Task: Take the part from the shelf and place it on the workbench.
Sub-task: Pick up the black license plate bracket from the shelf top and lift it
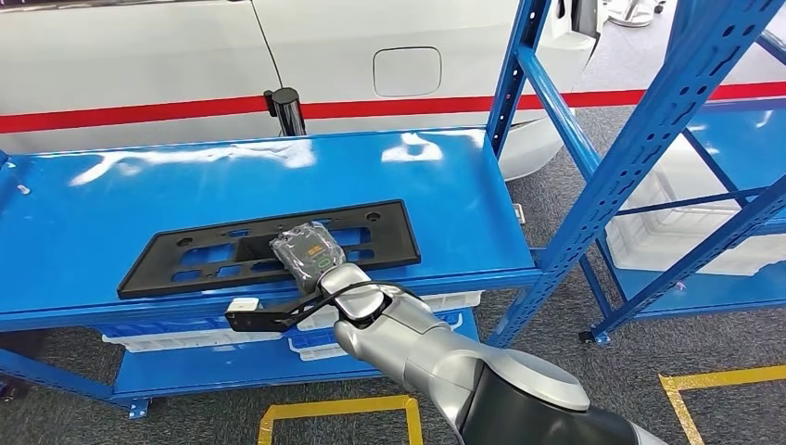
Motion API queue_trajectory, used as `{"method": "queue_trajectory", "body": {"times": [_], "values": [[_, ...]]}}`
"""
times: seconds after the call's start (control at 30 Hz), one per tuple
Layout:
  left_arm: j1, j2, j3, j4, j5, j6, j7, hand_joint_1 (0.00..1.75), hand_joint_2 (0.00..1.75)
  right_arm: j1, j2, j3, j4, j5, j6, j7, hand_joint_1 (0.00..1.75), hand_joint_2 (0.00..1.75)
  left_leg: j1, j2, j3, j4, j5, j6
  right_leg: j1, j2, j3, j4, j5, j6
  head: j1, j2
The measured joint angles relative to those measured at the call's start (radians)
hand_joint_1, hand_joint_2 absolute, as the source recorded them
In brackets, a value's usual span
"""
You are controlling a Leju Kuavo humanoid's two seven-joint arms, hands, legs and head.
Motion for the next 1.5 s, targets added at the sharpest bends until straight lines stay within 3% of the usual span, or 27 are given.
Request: {"method": "queue_trajectory", "body": {"times": [0.13, 0.47, 0.63, 0.83, 1.03, 1.2, 1.5], "values": [[-0.003, -0.003, -0.001, 0.000, -0.009, -0.018, -0.011, 0.00, 0.00, -0.001, 0.000, 0.004, 0.007, 0.003, -0.007, 0.004, 1.43, 1.75, 0.000, 0.000, 0.001, 0.000, 0.000, 0.000, 0.000, 0.000, 0.000, 0.000, 0.000, 0.000, 0.000, 0.000], [-0.004, -0.006, 0.000, 0.000, -0.011, -0.008, -0.009, 0.00, 0.00, -0.006, 0.000, 0.011, 0.014, -0.011, -0.041, -0.015, 1.75, 1.75, -0.001, 0.000, 0.001, 0.000, 0.000, 0.000, 0.000, 0.000, 0.001, 0.000, 0.000, 0.000, 0.000, 0.000], [-0.003, -0.005, 0.001, 0.000, -0.010, 0.003, -0.008, 0.00, 0.00, -0.010, 0.000, -0.007, 0.017, -0.044, -0.082, -0.058, 1.75, 1.75, -0.001, 0.000, 0.001, 0.000, 0.000, 0.000, 0.000, 0.000, 0.002, 0.000, 0.000, 0.000, 0.000, 0.000], [0.007, -0.001, 0.008, 0.001, -0.003, 0.027, -0.006, 0.00, 0.00, -0.037, -0.001, -0.124, 0.004, -0.161, -0.176, -0.241, 1.75, 1.75, 0.000, 0.001, 0.002, 0.000, 0.000, 0.000, 0.000, 0.001, 0.002, 0.000, 0.000, 0.000, 0.000, 0.000], [0.016, 0.005, 0.025, 0.004, 0.000, 0.043, -0.007, 0.00, 0.00, -0.036, -0.001, -0.295, -0.067, -0.205, -0.187, -0.361, 1.75, 1.75, 0.001, 0.001, 0.001, 0.000, 0.000, 0.000, 0.000, 0.001, 0.002, 0.000, 0.001, 0.000, 0.000, 0.000], [0.019, 0.006, 0.030, 0.006, 0.001, 0.044, -0.007, 0.00, 0.00, -0.029, -0.001, -0.376, -0.109, -0.210, -0.185, -0.378, 1.75, 1.75, 0.001, 0.001, 0.000, 0.000, 0.000, 0.000, 0.000, 0.001, 0.001, 0.000, 0.001, 0.000, 0.000, 0.000], [0.020, 0.009, 0.031, 0.006, 0.000, 0.044, -0.007, 0.00, 0.00, -0.019, -0.001, -0.413, -0.131, -0.212, -0.183, -0.383, 1.75, 1.75, 0.001, 0.001, -0.001, 0.000, 0.000, 0.000, 0.000, 0.001, -0.001, 0.000, 0.000, 0.000, 0.000, 0.000]]}}
